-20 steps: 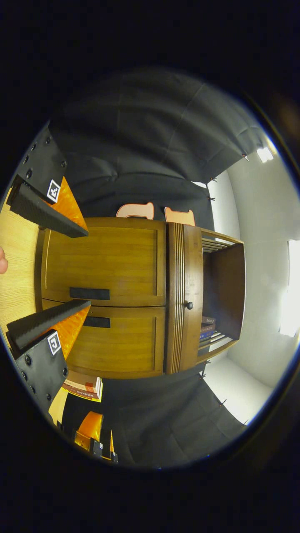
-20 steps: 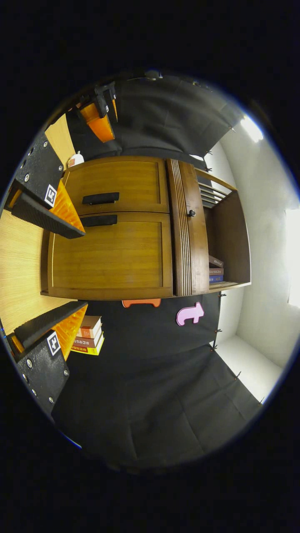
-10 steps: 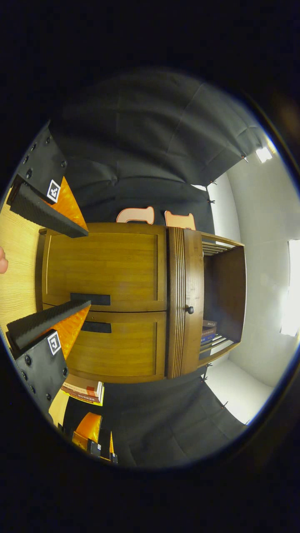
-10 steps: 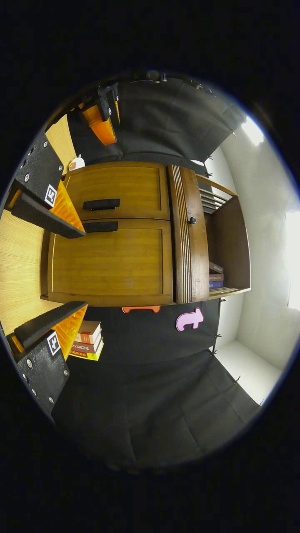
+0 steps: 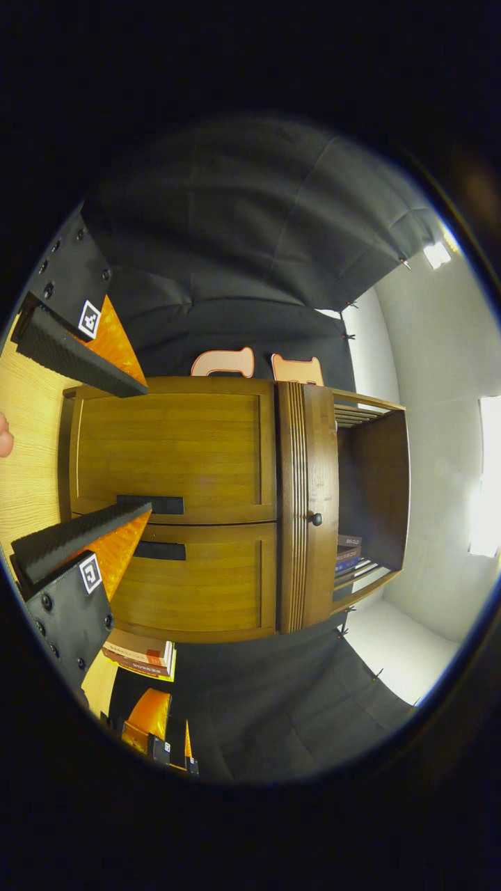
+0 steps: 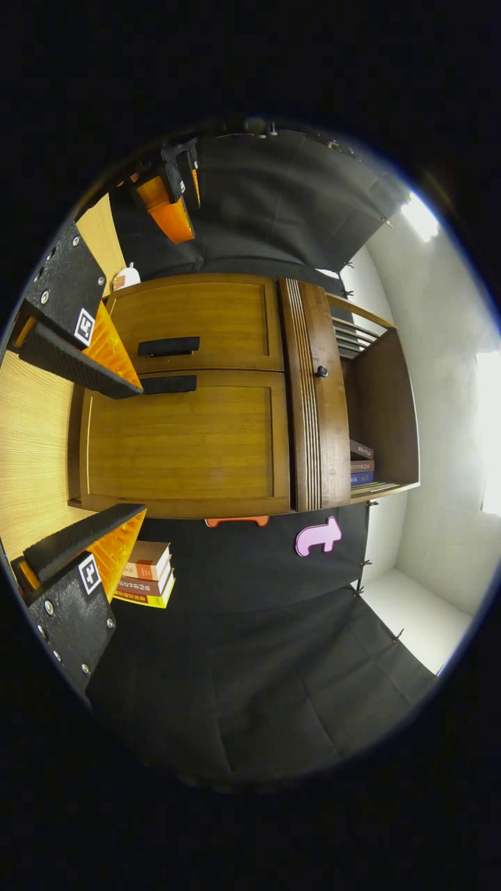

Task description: Open the right door of the double-door shoe cabinet with the right hand, and open the left door with the left hand.

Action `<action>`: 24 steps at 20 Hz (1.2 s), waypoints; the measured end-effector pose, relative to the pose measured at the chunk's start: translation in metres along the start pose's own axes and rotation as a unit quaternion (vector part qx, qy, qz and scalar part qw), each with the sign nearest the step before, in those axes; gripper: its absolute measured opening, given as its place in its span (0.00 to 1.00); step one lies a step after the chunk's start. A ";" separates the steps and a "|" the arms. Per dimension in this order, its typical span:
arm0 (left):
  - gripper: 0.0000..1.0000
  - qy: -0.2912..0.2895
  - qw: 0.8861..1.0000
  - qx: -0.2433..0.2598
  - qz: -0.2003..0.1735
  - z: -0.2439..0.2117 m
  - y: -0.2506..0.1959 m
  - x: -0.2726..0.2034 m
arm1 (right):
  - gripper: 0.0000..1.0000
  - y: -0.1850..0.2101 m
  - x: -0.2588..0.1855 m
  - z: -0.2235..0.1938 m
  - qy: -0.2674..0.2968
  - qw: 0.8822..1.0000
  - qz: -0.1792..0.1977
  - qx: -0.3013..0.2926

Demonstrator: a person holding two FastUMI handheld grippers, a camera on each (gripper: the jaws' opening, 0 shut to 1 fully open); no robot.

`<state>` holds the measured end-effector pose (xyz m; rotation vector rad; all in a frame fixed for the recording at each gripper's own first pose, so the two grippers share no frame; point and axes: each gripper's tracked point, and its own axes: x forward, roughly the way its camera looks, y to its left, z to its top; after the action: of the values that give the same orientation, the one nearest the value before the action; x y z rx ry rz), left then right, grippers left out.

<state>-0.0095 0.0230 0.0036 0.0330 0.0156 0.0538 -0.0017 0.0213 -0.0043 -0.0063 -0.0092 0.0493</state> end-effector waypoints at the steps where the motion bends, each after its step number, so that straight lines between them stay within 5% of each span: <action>1: 0.96 0.001 1.000 0.000 0.000 0.000 0.001 0.000 | 0.93 0.001 0.000 -0.001 0.000 1.000 0.001 -0.001; 13: 0.96 0.005 1.000 -0.004 0.017 -0.003 0.016 -0.002 | 0.93 0.012 0.021 0.013 -0.008 1.000 0.016 -0.014; 24: 0.96 0.013 0.999 -0.016 0.028 -0.005 0.023 -0.013 | 0.93 0.079 0.149 0.037 -0.033 0.996 0.083 -0.013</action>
<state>-0.0236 0.0453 -0.0003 0.0009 0.0396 0.1103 0.1426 0.1074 0.0336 -0.0319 -0.0752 0.2149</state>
